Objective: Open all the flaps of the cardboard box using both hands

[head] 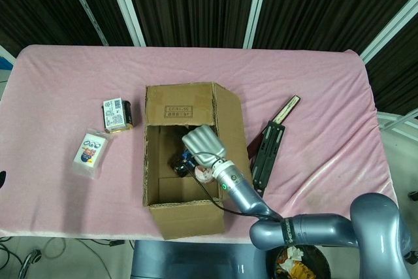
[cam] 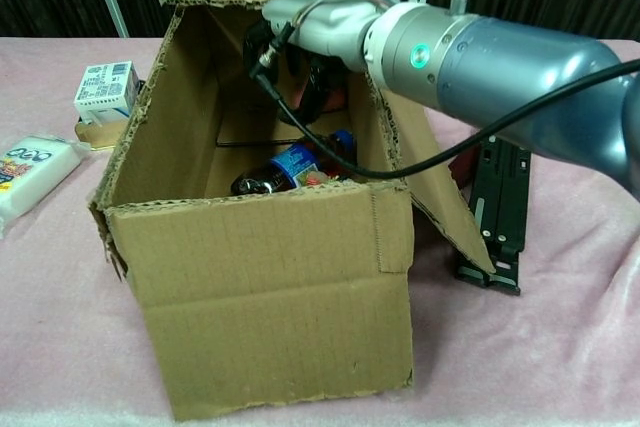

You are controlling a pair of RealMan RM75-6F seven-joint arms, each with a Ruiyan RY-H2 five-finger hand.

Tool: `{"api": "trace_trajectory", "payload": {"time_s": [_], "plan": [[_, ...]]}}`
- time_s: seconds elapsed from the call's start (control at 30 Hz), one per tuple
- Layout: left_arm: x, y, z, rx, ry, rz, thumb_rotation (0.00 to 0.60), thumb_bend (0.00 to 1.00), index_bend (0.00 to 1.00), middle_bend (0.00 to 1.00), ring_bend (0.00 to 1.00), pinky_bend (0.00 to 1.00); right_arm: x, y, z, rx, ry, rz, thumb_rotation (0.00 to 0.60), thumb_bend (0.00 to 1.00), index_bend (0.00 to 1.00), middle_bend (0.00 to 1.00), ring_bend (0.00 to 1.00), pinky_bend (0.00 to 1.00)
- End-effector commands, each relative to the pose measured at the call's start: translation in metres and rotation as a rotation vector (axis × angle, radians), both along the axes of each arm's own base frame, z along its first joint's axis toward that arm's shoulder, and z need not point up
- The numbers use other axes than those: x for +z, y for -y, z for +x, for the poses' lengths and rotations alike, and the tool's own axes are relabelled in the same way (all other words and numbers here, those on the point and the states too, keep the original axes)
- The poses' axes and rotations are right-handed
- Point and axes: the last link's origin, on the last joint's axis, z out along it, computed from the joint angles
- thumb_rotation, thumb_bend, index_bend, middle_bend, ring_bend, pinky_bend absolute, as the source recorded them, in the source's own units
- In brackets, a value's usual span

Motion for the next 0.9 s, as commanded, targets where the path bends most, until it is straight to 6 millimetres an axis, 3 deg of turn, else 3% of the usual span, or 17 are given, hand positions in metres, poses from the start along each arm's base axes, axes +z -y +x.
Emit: {"api": "trace_trajectory", "payload": {"time_s": [0.03, 0.33, 0.63, 0.77, 0.9], "plan": [[0.0, 0.0, 0.0, 0.0, 0.002, 0.0, 0.6, 0.28, 0.07, 0.11, 0.05, 0.12, 0.012, 0.008, 0.008, 0.022, 0.019, -0.048, 0.6, 0.4, 0.26, 0.32, 0.31, 0.31], [-0.002, 0.0, 0.0, 0.008, 0.012, -0.007, 0.6, 0.28, 0.07, 0.11, 0.05, 0.12, 0.028, 0.051, 0.027, 0.06, -0.044, -0.149, 0.6, 0.4, 0.18, 0.25, 0.24, 0.29], [-0.003, -0.001, -0.001, 0.02, 0.019, -0.016, 0.6, 0.28, 0.07, 0.11, 0.05, 0.11, 0.033, 0.116, 0.05, 0.041, -0.13, -0.279, 0.6, 0.4, 0.06, 0.15, 0.15, 0.25], [-0.003, -0.001, -0.002, 0.025, 0.022, -0.016, 0.6, 0.28, 0.07, 0.11, 0.05, 0.11, 0.03, 0.131, 0.051, 0.036, -0.157, -0.305, 0.6, 0.4, 0.0, 0.07, 0.07, 0.24], [-0.003, -0.002, -0.002, 0.03, 0.026, -0.018, 0.6, 0.28, 0.07, 0.11, 0.05, 0.11, 0.026, 0.138, 0.048, 0.012, -0.171, -0.291, 0.6, 0.4, 0.0, 0.05, 0.06, 0.24]]}}
